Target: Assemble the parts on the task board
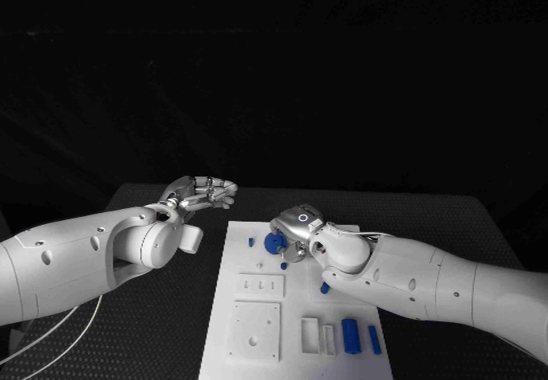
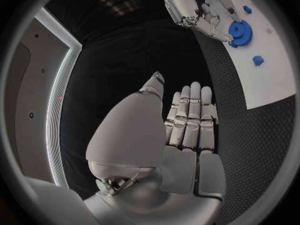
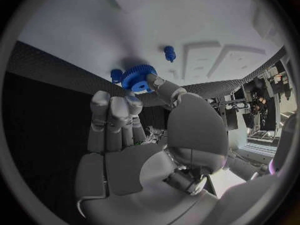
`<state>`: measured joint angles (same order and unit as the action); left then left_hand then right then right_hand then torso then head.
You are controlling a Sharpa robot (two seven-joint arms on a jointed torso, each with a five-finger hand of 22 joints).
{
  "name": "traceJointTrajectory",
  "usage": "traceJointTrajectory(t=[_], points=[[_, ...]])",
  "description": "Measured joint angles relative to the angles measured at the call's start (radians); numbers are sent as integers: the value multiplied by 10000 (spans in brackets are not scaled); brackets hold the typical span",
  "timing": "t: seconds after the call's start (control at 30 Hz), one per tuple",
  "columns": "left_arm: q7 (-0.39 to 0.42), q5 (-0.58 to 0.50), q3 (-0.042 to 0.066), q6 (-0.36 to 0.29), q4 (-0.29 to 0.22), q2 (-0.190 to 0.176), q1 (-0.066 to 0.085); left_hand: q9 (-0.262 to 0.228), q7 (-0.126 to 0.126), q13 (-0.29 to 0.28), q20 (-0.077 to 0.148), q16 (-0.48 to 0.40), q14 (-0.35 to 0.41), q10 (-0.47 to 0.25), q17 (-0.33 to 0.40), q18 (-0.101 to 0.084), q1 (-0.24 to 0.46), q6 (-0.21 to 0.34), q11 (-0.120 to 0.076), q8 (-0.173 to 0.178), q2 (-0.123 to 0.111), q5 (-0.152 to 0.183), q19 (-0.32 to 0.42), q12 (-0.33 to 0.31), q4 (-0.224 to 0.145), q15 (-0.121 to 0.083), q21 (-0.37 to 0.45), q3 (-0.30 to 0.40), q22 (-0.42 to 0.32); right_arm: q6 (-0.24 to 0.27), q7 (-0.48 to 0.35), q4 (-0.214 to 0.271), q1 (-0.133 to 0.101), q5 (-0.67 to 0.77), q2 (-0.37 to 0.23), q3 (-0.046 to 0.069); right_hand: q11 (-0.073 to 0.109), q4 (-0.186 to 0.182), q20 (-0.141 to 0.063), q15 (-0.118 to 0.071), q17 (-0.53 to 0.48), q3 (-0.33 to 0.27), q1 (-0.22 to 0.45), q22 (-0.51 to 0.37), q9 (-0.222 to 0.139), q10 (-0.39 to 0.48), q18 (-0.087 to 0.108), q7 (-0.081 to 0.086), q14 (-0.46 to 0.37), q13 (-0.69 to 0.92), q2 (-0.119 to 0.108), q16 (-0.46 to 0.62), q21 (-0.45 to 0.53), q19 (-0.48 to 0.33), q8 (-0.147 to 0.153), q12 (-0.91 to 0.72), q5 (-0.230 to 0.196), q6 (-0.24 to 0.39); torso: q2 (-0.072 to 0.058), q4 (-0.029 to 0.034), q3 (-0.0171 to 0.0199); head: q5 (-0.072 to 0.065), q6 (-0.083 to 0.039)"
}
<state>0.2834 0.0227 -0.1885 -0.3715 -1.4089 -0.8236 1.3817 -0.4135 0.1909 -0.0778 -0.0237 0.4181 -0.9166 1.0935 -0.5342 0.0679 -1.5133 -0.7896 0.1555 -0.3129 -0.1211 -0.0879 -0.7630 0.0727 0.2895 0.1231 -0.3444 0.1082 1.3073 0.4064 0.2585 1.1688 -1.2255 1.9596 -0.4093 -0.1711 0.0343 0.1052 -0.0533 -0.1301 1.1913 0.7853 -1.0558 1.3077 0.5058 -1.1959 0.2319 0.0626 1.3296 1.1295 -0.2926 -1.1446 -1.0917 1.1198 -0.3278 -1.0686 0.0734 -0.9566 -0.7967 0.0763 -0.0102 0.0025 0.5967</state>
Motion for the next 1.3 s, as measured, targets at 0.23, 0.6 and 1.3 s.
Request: traceJointTrajectory(t=[0.23,0.6,1.3], points=[[-2,0,0,2,8,1,0,0,0,0,0,0,0,0,1,-3,0,0,0,0,0,0,0,0,0,0,0,0,0,-8,-4,-73,7,0,37,-16,-1,0,15,14,-12,-1,0,0,2,-1,1,-2,14,-12,0,0,0,15,2,39,0,-2,1,3,-2,1,-1],[-4,0,0,5,10,11,0,-1,0,0,0,0,0,0,2,-16,0,0,0,0,0,0,0,0,0,0,0,0,7,-24,-39,-141,4,-86,138,-16,-148,164,31,68,-84,-1,0,0,-184,46,1,-159,-31,-39,0,0,2,0,340,39,-84,-212,2,-3,-2,29,5],[-9,1,0,12,17,15,0,7,0,0,0,0,0,0,-5,-66,0,0,0,0,0,0,0,0,0,0,0,0,5,-191,-71,-217,1,-354,116,-14,-345,433,52,269,-122,-13,-1,-9,-382,166,1,297,-19,-57,3,0,2,-21,697,39,132,113,7,-10,3,37,3]])
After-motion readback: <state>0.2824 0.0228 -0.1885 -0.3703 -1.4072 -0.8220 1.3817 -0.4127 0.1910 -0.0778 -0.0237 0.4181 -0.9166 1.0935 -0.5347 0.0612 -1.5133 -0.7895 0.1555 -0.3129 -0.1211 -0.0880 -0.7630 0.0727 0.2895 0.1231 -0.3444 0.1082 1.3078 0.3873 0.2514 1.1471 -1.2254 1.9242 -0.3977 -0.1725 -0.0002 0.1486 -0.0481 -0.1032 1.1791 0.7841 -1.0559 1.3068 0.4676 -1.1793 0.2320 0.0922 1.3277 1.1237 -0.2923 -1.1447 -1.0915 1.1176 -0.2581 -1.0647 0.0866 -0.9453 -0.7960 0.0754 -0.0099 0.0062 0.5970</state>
